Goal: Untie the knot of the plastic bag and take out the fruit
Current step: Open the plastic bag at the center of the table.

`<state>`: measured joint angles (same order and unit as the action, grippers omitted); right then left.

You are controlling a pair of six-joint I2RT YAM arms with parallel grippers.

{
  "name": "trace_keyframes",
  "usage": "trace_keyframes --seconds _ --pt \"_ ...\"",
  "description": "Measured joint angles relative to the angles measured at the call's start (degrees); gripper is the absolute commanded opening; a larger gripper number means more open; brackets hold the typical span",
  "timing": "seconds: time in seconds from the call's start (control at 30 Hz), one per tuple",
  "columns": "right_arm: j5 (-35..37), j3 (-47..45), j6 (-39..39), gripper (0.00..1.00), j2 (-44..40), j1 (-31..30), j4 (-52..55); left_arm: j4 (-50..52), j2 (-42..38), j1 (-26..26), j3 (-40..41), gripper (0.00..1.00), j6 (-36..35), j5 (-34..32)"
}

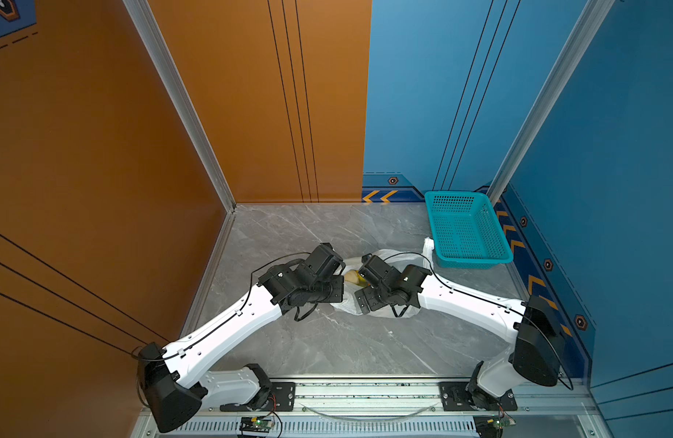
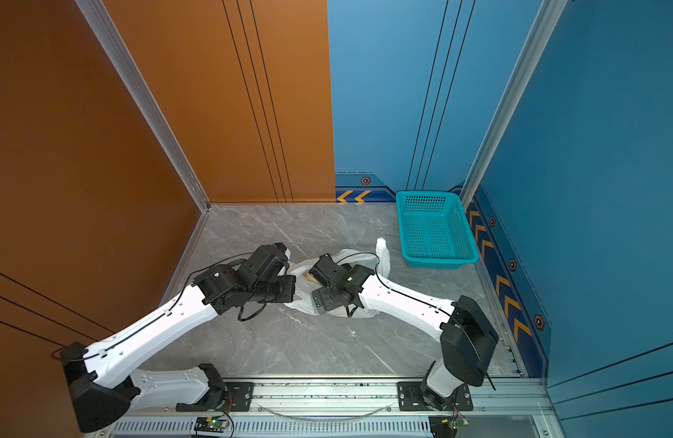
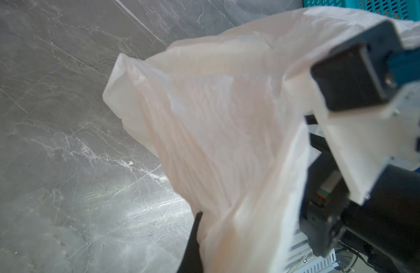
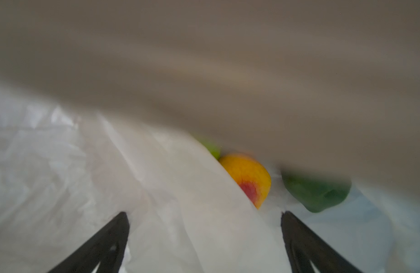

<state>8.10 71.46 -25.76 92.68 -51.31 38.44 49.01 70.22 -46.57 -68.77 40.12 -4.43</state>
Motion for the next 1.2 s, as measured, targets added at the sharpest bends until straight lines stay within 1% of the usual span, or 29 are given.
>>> trace_keyframes --seconds 0.2,0.47,0.6,0.63,0.67,0.7,0.77,0.87,0.93,1.07,1.2 --pt "-0.1 2.2 0.0 1.0 4.9 5.7 -8.7 1.1 0.0 -2.3 0.7 0.0 0.0 -0.2" --pt "6.9 3.4 -0.2 1.0 6.1 11.0 -20.8 5.3 0.7 -4.5 0.9 0.0 -0.1 -2.4" --pt "7.5 3.4 -0.1 1.0 6.1 13.2 -23.6 5.9 0.7 -4.5 0.9 0.01 -0.1 -3.3" --pt "7.6 3.4 0.1 1.0 6.3 13.3 -23.7 6.1 0.7 -4.5 0.9 0.1 -0.2 -3.5" --pt "7.6 3.4 0.3 1.0 6.4 13.2 -23.8 6.4 0.7 -4.5 0.9 0.22 -0.2 -3.7" --pt "7.6 3.4 0.5 1.0 6.5 12.8 -23.8 6.9 0.7 -4.4 0.8 0.36 -0.5 -3.8" --pt "7.6 3.4 0.9 1.0 6.6 11.6 -23.7 8.0 0.7 -4.1 0.1 0.67 -1.1 -4.4" --pt "7.7 3.4 1.3 1.0 6.6 9.1 -23.6 8.9 0.6 -3.3 -2.0 0.91 -1.6 -5.4" --pt "7.7 3.4 1.5 1.0 6.6 7.6 -23.5 9.2 0.4 -2.7 -4.1 0.99 -2.5 -6.4" --pt "7.9 3.4 1.5 1.0 6.6 5.9 -23.5 9.3 0.3 -2.1 -8.6 0.98 -4.5 -8.3" --pt "8.7 3.4 1.3 1.0 6.5 5.6 -23.4 9.2 2.2 -2.1 -10.9 0.98 -6.8 -10.3"
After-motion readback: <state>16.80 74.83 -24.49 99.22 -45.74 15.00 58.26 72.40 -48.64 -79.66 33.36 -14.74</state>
